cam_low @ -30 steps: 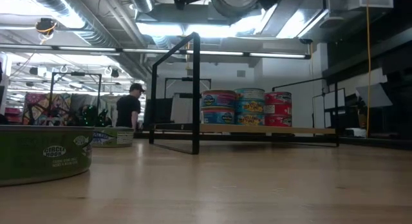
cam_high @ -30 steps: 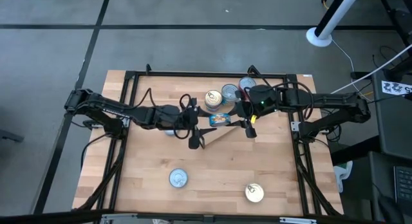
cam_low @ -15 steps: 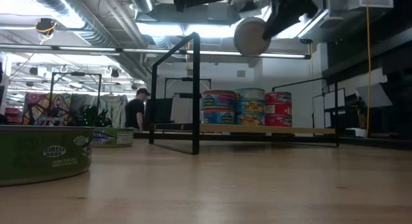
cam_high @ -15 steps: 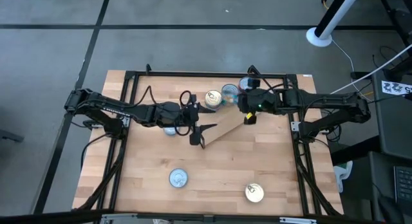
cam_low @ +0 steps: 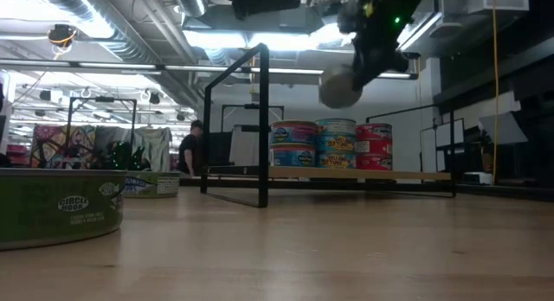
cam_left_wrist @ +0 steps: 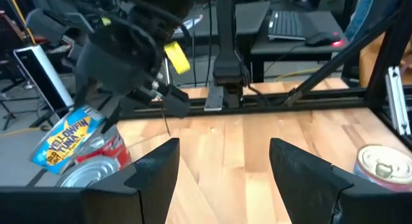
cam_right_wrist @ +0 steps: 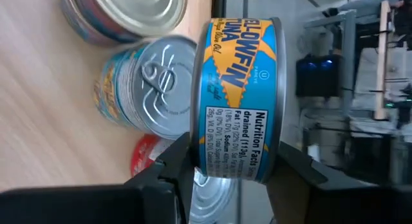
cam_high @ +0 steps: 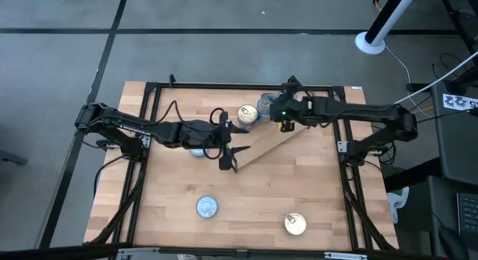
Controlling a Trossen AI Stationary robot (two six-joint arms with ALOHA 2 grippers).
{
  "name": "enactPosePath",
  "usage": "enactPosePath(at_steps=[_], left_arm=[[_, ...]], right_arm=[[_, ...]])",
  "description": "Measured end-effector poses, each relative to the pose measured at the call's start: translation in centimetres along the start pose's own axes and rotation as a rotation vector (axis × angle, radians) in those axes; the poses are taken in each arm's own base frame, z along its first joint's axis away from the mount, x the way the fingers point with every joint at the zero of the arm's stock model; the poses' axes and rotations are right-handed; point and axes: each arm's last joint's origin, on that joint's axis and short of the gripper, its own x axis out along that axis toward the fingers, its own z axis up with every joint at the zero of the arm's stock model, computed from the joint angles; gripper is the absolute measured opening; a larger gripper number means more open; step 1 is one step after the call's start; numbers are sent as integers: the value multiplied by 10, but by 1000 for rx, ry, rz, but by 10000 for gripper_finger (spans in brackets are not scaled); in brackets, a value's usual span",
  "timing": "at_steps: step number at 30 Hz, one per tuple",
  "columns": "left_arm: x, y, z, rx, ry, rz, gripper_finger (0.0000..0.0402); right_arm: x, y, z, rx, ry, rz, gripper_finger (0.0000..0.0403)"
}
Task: Stack canned seafood by type on shelf
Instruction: Stack the light blue tuna can on top of the light blue tuna can on the shelf
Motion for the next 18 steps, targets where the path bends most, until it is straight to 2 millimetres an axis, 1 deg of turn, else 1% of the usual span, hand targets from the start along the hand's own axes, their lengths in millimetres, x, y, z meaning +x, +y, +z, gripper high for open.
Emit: enactPosePath(at_steps=[5,10,14,18], left_arm=[[0,0,-3,9,34,-2,237],[0,0,-4,11,45,-3,237],[0,0,-4,11,44,-3,237],[0,0,-4,11,44,-3,237]], right_arm=[[16,7,5,-83,70,-31,144],[28,13,8,-114,107,-29,144],[32,15,9,-138,121,-38,144],[33,13,13,-114,92,-58,144]])
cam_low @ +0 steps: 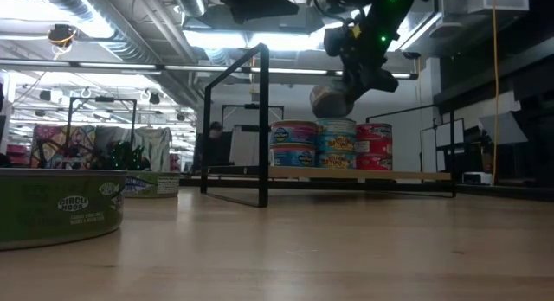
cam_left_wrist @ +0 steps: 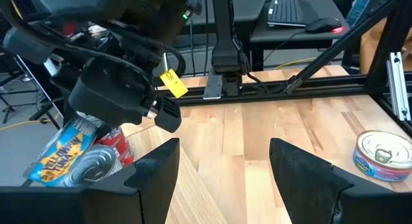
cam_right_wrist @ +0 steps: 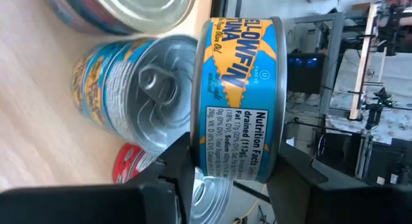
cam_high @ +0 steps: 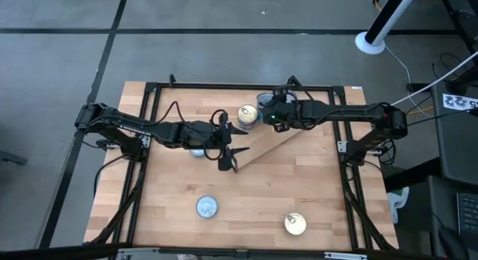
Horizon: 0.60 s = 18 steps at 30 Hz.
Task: Stack canned seafood by type on shelf
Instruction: Stack the light blue tuna can on top of the light blue tuna can on the shelf
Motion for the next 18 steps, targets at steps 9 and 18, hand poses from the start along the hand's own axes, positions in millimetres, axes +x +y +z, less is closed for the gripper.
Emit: enactPosePath(at_steps=[9,18], left_arm=[[0,0,0,-9,0,0,237],[0,0,0,-8,1,0,237]], right_arm=[[6,-3,-1,-20,11,-4,144],[17,-3,-3,-33,43,3,144]])
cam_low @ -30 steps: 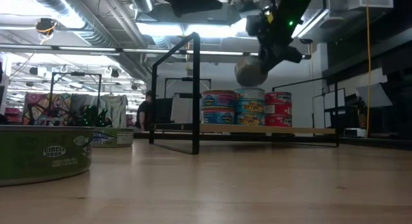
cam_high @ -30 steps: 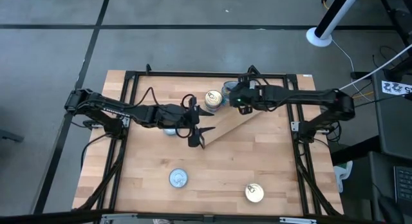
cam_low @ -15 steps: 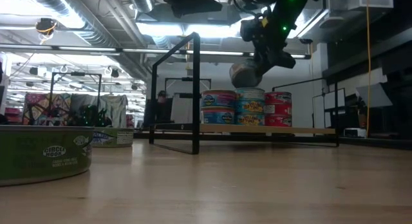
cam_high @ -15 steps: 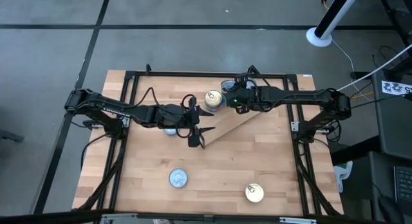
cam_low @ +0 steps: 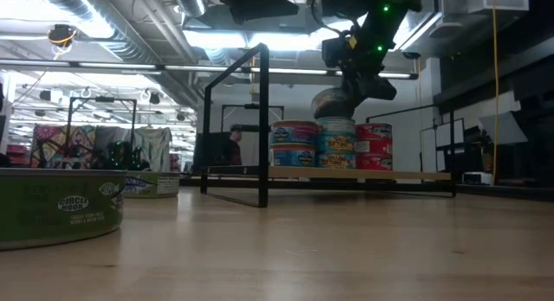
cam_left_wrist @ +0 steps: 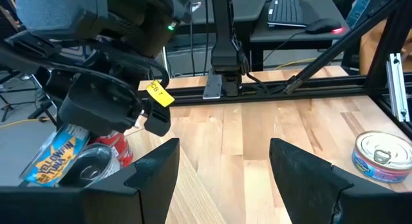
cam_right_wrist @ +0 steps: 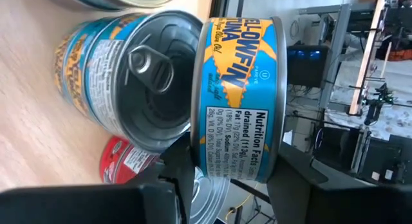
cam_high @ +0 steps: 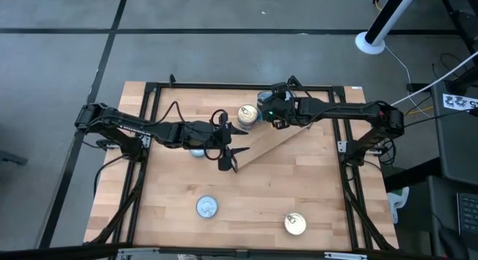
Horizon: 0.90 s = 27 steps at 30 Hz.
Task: Stack canned seafood by type on shelf
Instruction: Stack the light blue tuna can on top of the light blue tuna can on the shelf
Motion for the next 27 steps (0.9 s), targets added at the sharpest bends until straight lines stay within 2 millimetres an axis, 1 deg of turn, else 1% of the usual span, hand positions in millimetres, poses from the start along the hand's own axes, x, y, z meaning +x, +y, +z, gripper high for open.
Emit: enactPosePath(at_steps=[11,27], left_arm=[[0,0,0,0,1,0,237],[0,0,0,-1,2,0,237]], right_arm=[[0,1,1,4,-32,33,147],[0,2,1,-2,-43,58,198]])
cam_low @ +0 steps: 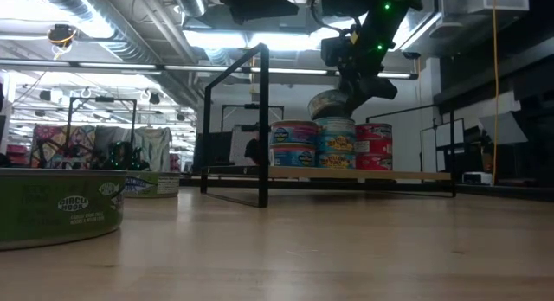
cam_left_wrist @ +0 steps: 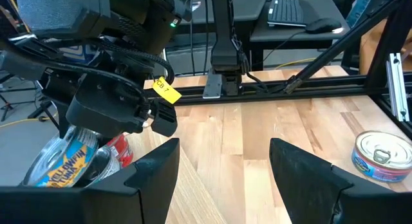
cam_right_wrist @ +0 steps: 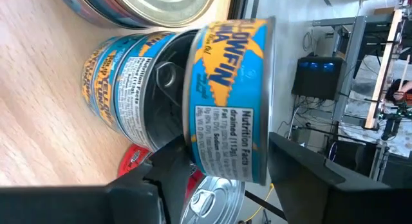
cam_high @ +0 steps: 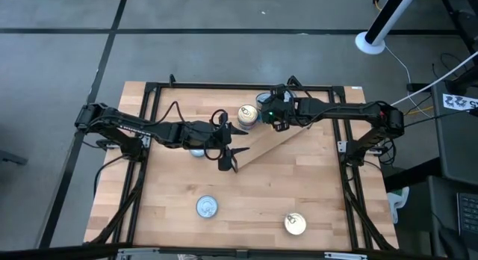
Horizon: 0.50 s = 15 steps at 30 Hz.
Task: Stack canned seafood by type on shelf
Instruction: Stack the light blue tuna can on top of the light blue tuna can on the shelf
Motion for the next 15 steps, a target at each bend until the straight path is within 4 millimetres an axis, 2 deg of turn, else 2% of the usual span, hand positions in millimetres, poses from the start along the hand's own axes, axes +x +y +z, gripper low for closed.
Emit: enactPosePath(at_steps=[15], left_arm=[[0,0,0,-2,0,0,237]], right_arm=[[0,6,-7,-57,48,63,202]])
